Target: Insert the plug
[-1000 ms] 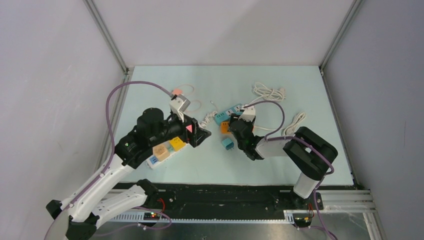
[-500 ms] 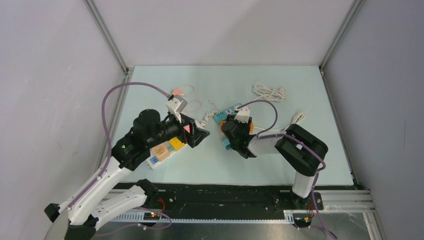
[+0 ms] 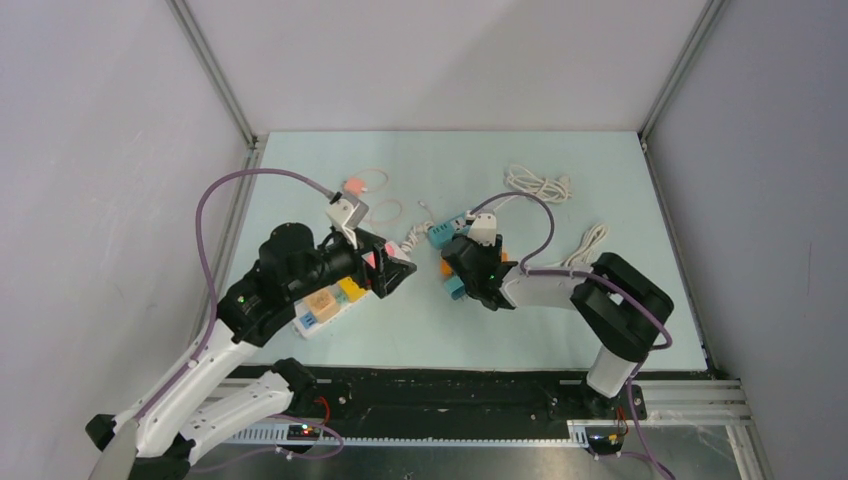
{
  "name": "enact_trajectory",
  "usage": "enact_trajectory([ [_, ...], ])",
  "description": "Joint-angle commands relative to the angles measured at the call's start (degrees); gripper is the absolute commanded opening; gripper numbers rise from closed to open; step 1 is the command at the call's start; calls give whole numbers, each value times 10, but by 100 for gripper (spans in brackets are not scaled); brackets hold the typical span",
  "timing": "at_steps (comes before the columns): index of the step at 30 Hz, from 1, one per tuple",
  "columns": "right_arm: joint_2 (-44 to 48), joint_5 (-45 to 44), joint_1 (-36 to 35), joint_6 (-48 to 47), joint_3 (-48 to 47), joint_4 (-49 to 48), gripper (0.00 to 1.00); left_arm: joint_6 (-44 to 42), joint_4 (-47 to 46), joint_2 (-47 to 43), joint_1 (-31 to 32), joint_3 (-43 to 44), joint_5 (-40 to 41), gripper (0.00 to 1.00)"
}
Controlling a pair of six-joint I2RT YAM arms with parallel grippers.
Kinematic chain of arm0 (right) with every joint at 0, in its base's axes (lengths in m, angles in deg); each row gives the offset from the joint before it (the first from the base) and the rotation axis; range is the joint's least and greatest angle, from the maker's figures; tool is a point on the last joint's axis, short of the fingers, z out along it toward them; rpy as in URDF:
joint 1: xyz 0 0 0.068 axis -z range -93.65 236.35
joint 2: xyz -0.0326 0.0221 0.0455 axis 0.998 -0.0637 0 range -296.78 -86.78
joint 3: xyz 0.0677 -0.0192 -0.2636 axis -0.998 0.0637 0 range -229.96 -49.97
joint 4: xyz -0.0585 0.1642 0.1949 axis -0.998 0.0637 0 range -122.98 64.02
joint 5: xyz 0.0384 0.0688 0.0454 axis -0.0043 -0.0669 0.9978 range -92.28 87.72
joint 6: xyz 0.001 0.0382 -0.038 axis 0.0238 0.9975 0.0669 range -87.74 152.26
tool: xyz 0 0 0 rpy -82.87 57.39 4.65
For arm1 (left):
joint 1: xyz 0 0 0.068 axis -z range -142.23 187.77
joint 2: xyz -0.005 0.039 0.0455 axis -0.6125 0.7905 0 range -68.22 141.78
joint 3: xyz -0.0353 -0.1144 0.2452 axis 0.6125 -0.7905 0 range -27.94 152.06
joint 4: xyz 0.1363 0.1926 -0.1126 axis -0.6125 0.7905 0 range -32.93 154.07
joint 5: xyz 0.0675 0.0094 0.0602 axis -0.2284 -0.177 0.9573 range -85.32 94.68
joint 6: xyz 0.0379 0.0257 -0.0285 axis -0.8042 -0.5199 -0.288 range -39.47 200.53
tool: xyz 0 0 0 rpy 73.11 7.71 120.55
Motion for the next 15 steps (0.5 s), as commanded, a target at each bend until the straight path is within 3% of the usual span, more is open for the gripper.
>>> enact_trajectory([
  [1,23,154,15,-23,-13,199,86,3,-14,-11,-4,1,10,100],
  [3,38,168,28,-38,-35,218,98,3,-13,-10,-4,0,11,100],
  [8,66,192,46,-53,-56,237,99,0,-13,-6,-4,0,13,100],
  [15,85,236,58,-56,-58,230,84,-3,-13,2,-5,0,16,100],
])
